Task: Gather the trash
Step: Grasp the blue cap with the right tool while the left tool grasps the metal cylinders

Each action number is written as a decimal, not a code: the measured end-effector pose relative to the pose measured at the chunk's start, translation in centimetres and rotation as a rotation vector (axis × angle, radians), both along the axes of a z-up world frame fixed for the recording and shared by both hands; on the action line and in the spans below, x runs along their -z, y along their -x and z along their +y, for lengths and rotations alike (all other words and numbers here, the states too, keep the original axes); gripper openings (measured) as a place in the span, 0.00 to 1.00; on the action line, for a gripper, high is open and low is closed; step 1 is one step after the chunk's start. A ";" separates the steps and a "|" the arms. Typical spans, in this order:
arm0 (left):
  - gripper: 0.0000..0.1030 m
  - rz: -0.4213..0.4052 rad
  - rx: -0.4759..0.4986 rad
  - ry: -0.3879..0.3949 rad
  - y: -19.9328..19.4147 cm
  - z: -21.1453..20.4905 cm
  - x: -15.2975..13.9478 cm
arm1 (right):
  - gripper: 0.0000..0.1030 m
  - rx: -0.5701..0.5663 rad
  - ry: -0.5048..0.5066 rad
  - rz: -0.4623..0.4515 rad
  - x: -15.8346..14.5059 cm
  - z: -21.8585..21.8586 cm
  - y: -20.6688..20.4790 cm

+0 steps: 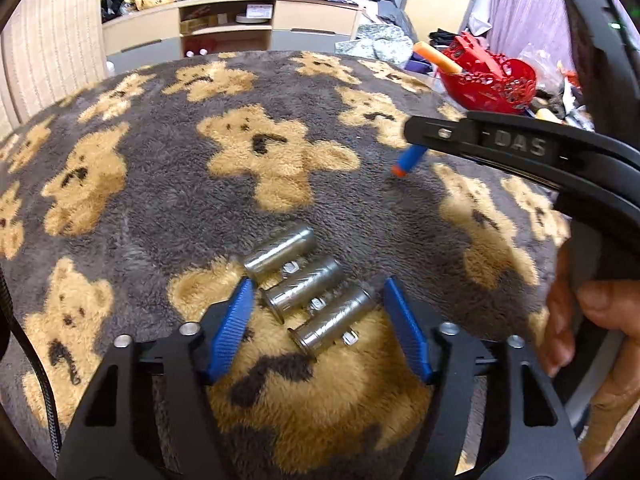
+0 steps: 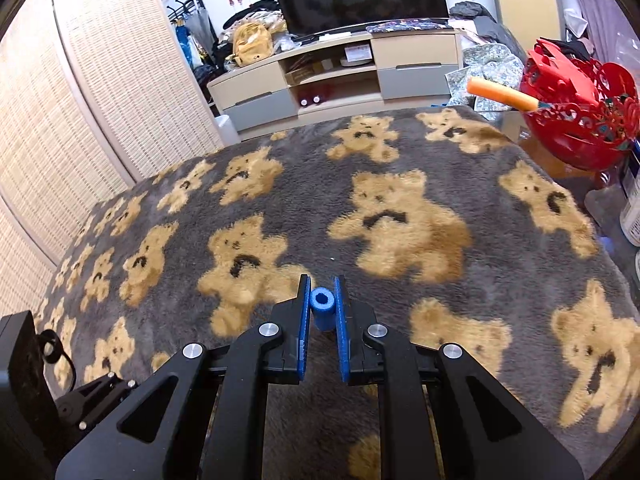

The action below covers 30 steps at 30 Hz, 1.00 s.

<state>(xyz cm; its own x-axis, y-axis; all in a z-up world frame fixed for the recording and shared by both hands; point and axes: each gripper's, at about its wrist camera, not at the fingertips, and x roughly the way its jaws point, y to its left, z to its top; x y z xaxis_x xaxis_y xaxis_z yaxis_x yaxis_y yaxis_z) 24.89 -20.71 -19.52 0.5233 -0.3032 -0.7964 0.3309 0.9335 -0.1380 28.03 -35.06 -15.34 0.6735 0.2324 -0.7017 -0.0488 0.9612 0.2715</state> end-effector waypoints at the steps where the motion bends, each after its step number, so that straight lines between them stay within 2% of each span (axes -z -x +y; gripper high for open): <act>1: 0.54 -0.005 -0.005 -0.009 0.0 0.0 0.0 | 0.13 -0.001 -0.001 0.000 0.0 -0.2 0.2; 8: 0.54 -0.040 0.015 -0.079 0.8 -0.3 0.2 | 0.13 -0.015 -0.006 0.000 -0.3 -0.3 1.8; 9: 0.52 -0.039 0.013 -0.081 1.0 -0.1 0.2 | 0.13 -0.018 -0.002 0.000 -0.3 -0.2 2.0; 10: 0.45 -0.039 0.007 -0.077 1.2 0.1 0.1 | 0.13 -0.020 0.002 0.000 -0.4 -0.1 2.3; 12: 0.37 -0.036 -0.006 -0.062 1.3 0.8 0.0 | 0.13 -0.023 0.003 0.001 -0.5 0.0 2.9; 14: 0.37 -0.024 -0.006 -0.042 1.5 1.6 -0.1 | 0.13 -0.025 -0.001 0.000 -0.7 0.2 3.6; 21: 0.37 -0.007 -0.010 -0.049 3.7 3.5 -0.2 | 0.13 -0.040 -0.017 -0.009 -1.8 1.2 6.7; 30: 0.37 0.006 -0.025 -0.057 9.7 6.7 -1.2 | 0.13 -0.057 -0.029 -0.009 -3.2 2.9 12.7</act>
<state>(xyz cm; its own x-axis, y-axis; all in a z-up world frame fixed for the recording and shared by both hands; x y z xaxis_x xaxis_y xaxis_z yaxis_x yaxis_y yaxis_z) 15.14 -14.00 -18.37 0.5251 -0.2437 -0.8154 0.3062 0.9481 -0.0861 15.31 -32.16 -12.18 0.6648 0.2902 -0.6884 -0.1054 0.9487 0.2981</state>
